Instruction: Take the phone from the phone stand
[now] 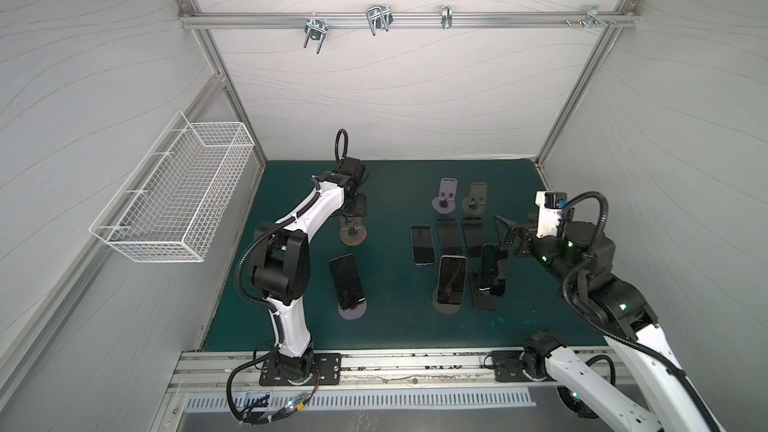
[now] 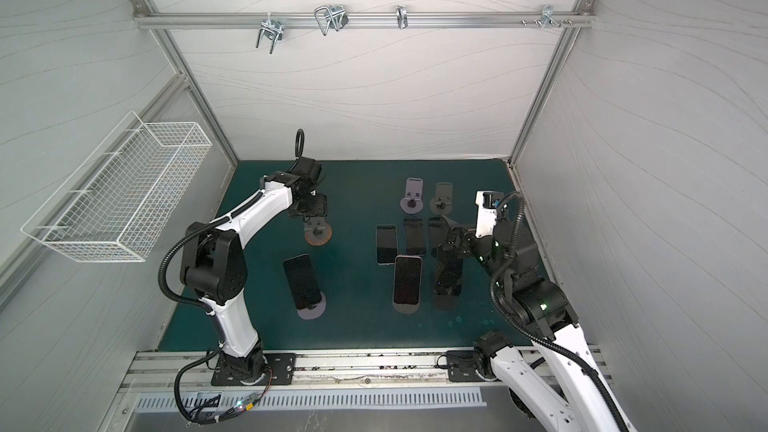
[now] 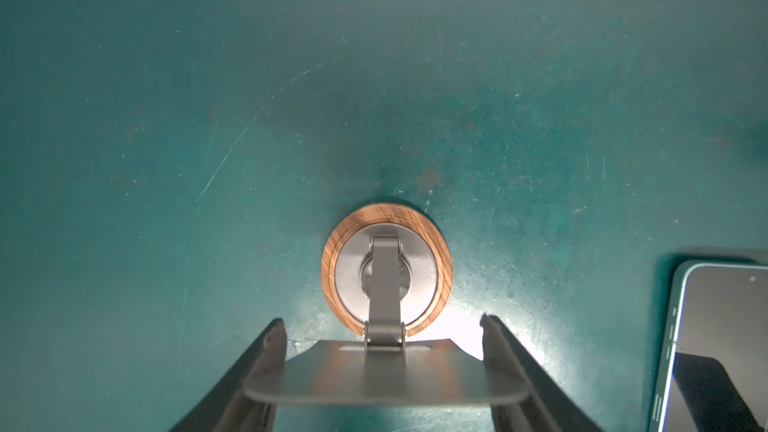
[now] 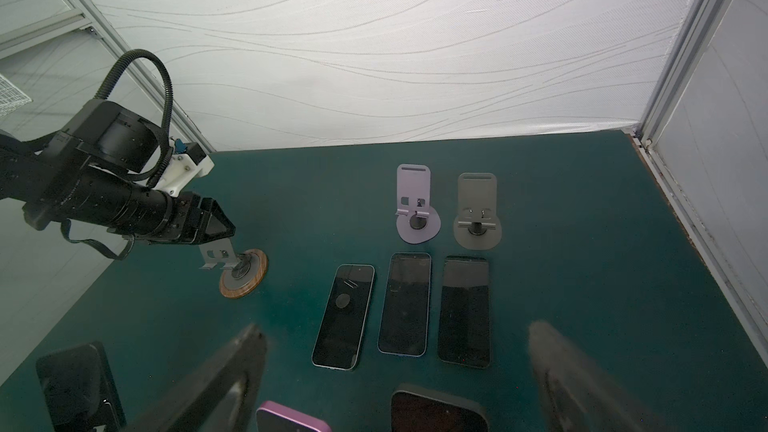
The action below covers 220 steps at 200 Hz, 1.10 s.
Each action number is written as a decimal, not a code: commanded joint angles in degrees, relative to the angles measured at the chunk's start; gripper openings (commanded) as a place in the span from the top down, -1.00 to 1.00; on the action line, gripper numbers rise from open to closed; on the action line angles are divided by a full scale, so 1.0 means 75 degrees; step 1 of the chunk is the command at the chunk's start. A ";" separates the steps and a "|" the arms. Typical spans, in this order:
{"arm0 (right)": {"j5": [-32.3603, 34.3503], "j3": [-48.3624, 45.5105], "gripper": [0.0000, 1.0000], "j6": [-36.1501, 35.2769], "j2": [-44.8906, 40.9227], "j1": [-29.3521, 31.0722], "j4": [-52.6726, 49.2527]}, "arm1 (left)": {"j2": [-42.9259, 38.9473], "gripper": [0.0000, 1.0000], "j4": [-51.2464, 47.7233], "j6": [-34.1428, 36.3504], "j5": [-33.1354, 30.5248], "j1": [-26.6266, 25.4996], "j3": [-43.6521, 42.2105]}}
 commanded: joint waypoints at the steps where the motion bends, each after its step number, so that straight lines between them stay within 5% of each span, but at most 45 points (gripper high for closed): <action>1: 0.0076 -0.0031 -0.98 0.0085 -0.0095 -0.0035 0.0074 | 0.0263 -0.34 0.0076 -0.0118 0.0050 0.0072 0.0131; 120: 0.0063 -0.0264 -0.99 0.0177 -0.0291 -0.0041 0.0245 | 0.0494 -0.55 -0.0034 -0.0327 -0.0026 0.0096 0.0149; 220: 0.0062 -0.0284 -0.98 0.0197 -0.0393 -0.0041 0.0211 | 0.0120 -0.32 -0.0546 -0.0340 0.0059 -0.0012 0.0726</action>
